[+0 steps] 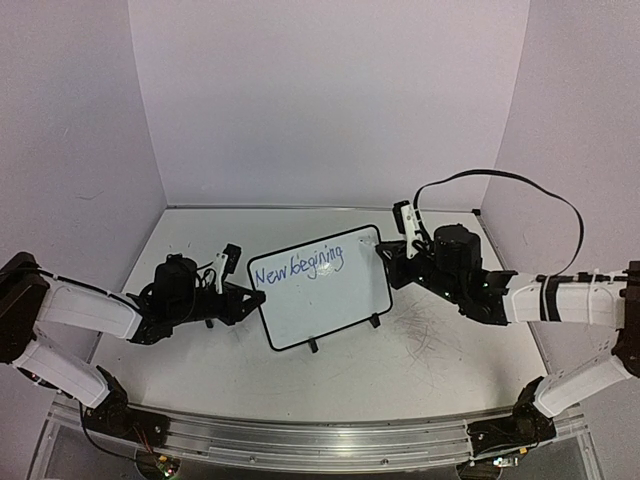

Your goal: Write a sentence on the whiteboard

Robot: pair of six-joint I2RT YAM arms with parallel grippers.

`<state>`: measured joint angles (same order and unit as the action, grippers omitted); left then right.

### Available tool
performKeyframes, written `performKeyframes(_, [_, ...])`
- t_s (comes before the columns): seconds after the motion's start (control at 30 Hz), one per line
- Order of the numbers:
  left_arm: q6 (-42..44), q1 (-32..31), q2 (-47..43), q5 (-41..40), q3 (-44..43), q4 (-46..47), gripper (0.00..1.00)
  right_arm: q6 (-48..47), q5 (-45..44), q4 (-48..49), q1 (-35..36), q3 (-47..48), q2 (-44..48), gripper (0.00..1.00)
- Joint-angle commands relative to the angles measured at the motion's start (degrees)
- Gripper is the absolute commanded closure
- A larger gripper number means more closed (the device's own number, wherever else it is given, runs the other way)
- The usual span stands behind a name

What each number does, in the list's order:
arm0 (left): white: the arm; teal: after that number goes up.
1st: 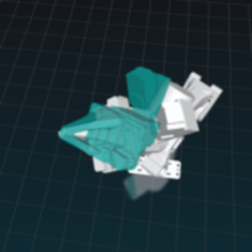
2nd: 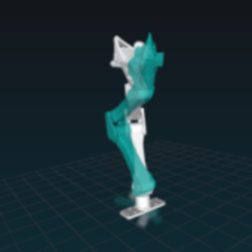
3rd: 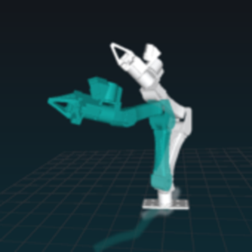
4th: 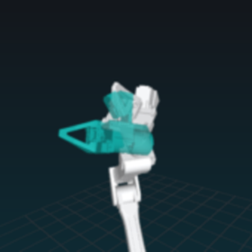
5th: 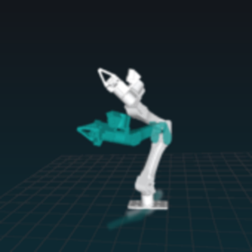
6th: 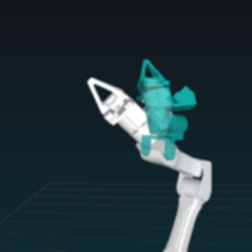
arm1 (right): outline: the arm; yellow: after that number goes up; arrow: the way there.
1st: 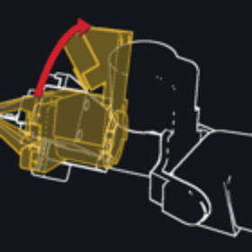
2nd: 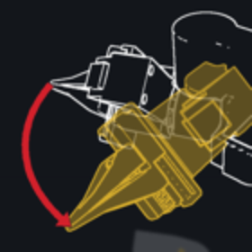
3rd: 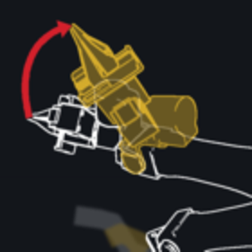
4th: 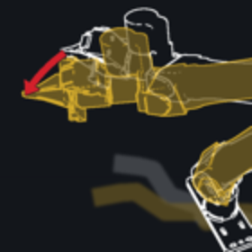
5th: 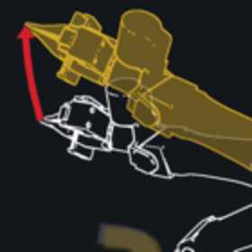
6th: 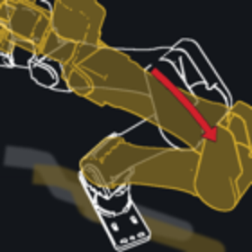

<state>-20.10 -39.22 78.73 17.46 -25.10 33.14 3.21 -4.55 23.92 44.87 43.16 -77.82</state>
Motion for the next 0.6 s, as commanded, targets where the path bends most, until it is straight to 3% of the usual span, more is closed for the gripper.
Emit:
performKeyframes(0.0, [1.98,0.05,1.25,-0.31,-0.87,2.1,0.85,-2.72,4.06,1.7,-0.48,4.07,-1.22,1.0])
performKeyframes(0.27, [3.96,0.03,2.65,-0.46,-0.87,2.0,0.95,-4.95,4.9,1.65,-0.46,3.86,-2.48,1.0])
performKeyframes(0.57, [5.11,0.08,3.33,-1.23,-0.15,1.8,1.0,-3.66,1.48,1.63,-0.48,4.54,-3.92,1.0])
